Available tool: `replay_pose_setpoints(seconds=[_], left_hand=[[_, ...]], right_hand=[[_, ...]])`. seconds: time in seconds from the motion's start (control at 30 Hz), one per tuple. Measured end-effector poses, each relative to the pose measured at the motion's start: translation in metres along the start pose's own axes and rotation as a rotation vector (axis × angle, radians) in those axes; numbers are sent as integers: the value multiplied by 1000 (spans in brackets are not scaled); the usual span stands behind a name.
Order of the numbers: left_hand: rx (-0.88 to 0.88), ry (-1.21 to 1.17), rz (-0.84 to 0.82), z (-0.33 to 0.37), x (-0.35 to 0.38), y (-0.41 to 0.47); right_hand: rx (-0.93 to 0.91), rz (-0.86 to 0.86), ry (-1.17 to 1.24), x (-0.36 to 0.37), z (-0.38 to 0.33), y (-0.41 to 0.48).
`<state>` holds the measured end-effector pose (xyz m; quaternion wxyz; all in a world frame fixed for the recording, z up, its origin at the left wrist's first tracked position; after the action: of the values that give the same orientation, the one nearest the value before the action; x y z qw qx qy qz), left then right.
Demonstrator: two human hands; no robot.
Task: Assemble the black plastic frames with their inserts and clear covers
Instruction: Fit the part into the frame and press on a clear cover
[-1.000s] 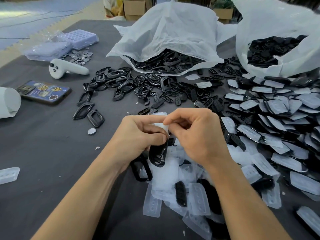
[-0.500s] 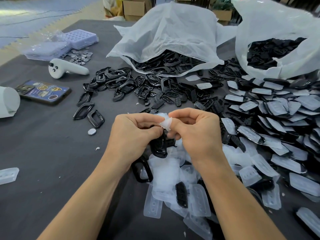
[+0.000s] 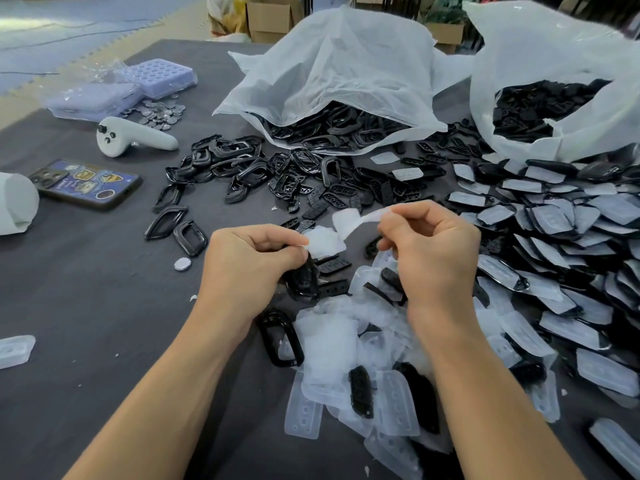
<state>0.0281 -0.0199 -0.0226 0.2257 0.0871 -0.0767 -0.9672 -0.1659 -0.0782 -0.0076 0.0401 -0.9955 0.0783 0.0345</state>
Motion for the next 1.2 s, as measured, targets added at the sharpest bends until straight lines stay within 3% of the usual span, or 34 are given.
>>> replay_pose_setpoints(seconds=[0.1, 0.2, 0.3, 0.43, 0.6, 0.67, 0.9, 1.2], left_hand=[[-52, -134, 20, 0, -3, 2], [-128, -219, 17, 1, -1, 2], [-170, -245, -7, 0, 1, 1], [-190, -260, -103, 0, 3, -2], [-168, -266, -100, 2, 2, -2], [-162, -270, -110, 3, 2, -3], [-184, -335, -239, 9, 6, -8], [-119, -214, -177, 8, 10, -8]], right_hand=[[-141, 69, -465, -7, 0, 3], [-189, 37, -592, -2, -3, -5], [-348, -118, -551, 11, -8, -18], [-371, -207, -487, 23, -4, -30], [209, -357, 161, 20, -6, -20], [312, -413, 292, 19, -8, -21], [360, -467, 291, 18, -10, -21], [263, -475, 263, 18, -11, -20]])
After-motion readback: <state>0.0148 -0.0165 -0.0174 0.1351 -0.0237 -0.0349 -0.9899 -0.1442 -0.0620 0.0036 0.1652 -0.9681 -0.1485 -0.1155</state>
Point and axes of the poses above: each hand's wrist, its own y-axis towards the middle knuckle, its own x-axis out of the palm, z = x × y, the point moved 2 cm from there along y, towards the middle knuckle, and after that the axes turned 11 degrees about x, right-handed, at the moved point
